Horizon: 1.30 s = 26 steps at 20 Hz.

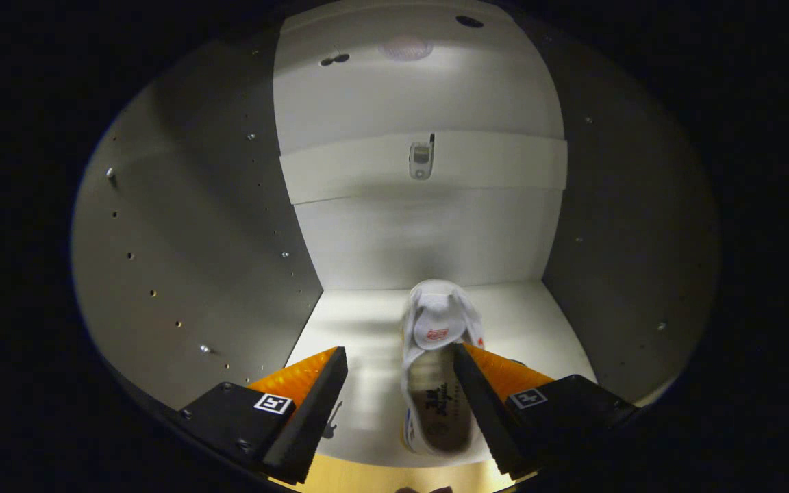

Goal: Open the shoe cabinet door, grab the shoes and put them into the shoe cabinet, then close the shoe cabinet door.

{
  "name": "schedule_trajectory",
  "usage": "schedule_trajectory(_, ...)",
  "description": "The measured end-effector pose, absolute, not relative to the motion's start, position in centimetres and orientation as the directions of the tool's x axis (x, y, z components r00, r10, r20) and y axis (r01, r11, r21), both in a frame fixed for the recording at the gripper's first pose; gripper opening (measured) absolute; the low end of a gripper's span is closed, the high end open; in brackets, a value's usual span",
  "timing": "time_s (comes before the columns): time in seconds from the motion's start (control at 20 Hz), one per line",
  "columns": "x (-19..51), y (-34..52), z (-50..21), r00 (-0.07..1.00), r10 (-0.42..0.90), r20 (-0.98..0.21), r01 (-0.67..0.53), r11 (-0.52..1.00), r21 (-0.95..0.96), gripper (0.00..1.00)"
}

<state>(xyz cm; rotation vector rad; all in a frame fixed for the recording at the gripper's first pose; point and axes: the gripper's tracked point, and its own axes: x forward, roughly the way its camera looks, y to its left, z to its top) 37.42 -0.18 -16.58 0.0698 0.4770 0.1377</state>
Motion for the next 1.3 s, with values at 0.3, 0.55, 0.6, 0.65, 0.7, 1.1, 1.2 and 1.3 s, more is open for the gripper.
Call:
schedule_trajectory(0.3, 31.0, -1.6, -11.8, 0.929, 0.086, -0.36, -0.068, 0.996, 0.06, 0.98)
schedule_trajectory(0.55, 22.8, -2.7, -6.3, 0.981, 0.016, -0.195, -0.016, 1.0, 0.002, 0.98)
schedule_trajectory(0.6, 20.6, -2.8, -5.3, 0.986, 0.008, -0.169, -0.007, 1.0, 0.006, 0.98)
schedule_trajectory(0.65, 19.0, -2.8, -4.8, 0.988, 0.009, -0.157, -0.007, 1.0, 0.013, 0.98)
schedule_trajectory(0.7, 17.1, -3.0, -4.0, 0.99, 0.0, -0.139, 0.002, 1.0, 0.018, 0.98)
schedule_trajectory(1.1, 3.4, -8.0, -2.0, 0.994, -0.083, -0.07, 0.083, 0.997, -0.004, 0.98)
schedule_trajectory(1.2, 0.5, -8.7, -2.0, 0.994, -0.086, -0.071, 0.086, 0.996, -0.007, 0.98)
schedule_trajectory(1.3, -2.5, -9.6, -1.7, 0.994, -0.084, -0.071, 0.084, 0.996, -0.005, 0.98)
